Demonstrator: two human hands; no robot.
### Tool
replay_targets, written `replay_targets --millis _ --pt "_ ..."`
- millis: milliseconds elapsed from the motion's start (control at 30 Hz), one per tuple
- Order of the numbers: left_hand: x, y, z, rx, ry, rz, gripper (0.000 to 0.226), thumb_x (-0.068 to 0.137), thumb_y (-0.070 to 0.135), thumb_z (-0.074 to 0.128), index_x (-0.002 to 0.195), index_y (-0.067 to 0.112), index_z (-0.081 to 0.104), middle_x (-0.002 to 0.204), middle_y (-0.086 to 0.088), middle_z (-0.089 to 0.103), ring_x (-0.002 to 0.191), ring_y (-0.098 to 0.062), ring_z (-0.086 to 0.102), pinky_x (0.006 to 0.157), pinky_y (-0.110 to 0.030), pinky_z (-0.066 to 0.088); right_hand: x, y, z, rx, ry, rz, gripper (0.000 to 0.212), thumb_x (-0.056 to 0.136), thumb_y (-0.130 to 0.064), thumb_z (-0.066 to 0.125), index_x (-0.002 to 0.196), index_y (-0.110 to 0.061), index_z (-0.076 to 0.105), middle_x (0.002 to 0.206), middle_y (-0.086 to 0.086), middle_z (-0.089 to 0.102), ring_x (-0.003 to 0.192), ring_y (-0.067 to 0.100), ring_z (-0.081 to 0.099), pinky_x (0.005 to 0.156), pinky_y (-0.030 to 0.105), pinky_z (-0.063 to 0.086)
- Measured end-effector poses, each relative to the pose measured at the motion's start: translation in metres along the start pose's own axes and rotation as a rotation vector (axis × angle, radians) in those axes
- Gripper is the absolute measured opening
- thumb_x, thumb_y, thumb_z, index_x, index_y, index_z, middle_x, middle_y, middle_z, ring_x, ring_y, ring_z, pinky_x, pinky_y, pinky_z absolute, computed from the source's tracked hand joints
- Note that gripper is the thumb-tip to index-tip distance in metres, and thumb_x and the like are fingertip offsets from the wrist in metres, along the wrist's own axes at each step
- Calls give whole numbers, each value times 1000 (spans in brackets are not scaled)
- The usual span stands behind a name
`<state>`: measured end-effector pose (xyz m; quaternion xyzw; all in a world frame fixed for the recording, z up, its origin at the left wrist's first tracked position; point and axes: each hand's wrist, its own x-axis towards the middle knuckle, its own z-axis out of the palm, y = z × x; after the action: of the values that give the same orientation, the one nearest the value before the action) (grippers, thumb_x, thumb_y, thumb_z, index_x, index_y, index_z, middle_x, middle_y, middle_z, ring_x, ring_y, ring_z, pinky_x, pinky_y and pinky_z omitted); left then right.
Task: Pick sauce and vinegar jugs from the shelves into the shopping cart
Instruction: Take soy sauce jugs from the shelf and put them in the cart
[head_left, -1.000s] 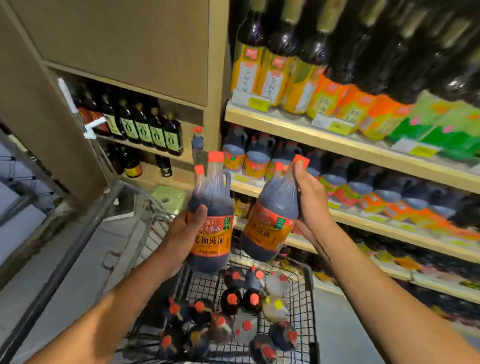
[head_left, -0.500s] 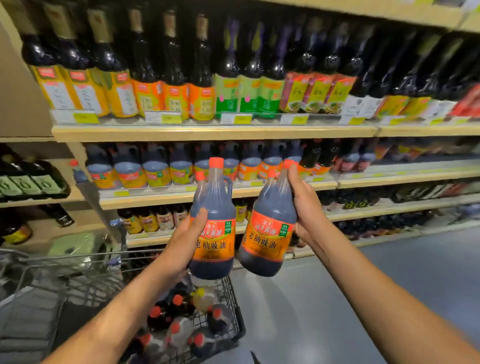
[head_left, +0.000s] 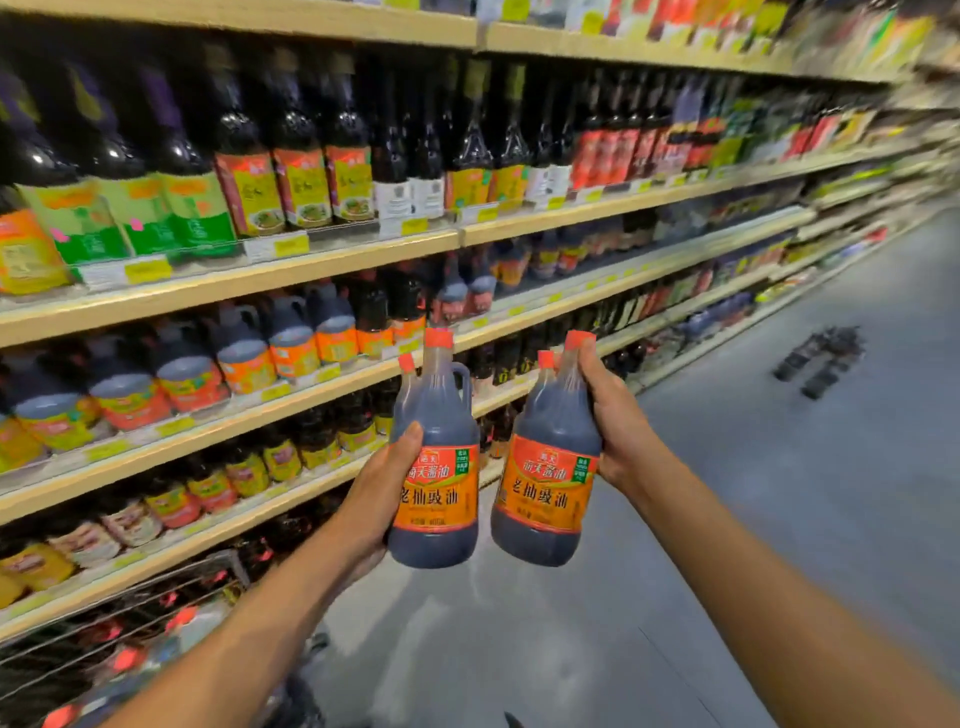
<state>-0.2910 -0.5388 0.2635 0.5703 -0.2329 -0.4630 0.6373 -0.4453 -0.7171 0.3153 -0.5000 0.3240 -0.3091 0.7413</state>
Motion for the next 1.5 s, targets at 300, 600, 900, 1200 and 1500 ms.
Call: replay_targets --millis 300,600,900,1200,1500 --pt "56 -16 117 73 -233 -91 57 73 66 50 115 29 61 94 0 79 88 -22 77 76 -38 59 -20 -31 -128 204 184 -63 54 85 -55 59 114 -10 59 84 5 73 72 20 71 69 37 61" --pt "151 -27 209 89 -432 -157 47 78 63 46 113 34 57 87 9 78 82 -15 77 64 -30 59 4 -59 -228 307 385 -81 54 82 -53 65 116 -10 58 88 8 72 75 24 71 71 40 59" --pt "242 -32 294 120 -569 -214 54 83 64 48 123 29 59 106 -2 77 99 -25 75 85 -45 60 43 -97 -309 292 559 -110 64 80 -54 63 128 -12 56 96 7 74 77 24 73 68 38 62" --pt "329 -41 388 139 -584 -190 61 84 62 51 133 26 54 113 -6 76 103 -27 74 86 -45 60 128 -130 -418 319 503 -87 64 79 -54 66 125 -13 54 89 9 72 77 25 71 72 39 61" --pt "393 -30 429 32 -332 -114 54 83 59 50 126 27 57 105 -2 78 96 -22 76 72 -33 62 257 -166 -481 181 257 17 61 84 -54 63 121 -6 53 90 15 71 75 26 71 72 41 61"
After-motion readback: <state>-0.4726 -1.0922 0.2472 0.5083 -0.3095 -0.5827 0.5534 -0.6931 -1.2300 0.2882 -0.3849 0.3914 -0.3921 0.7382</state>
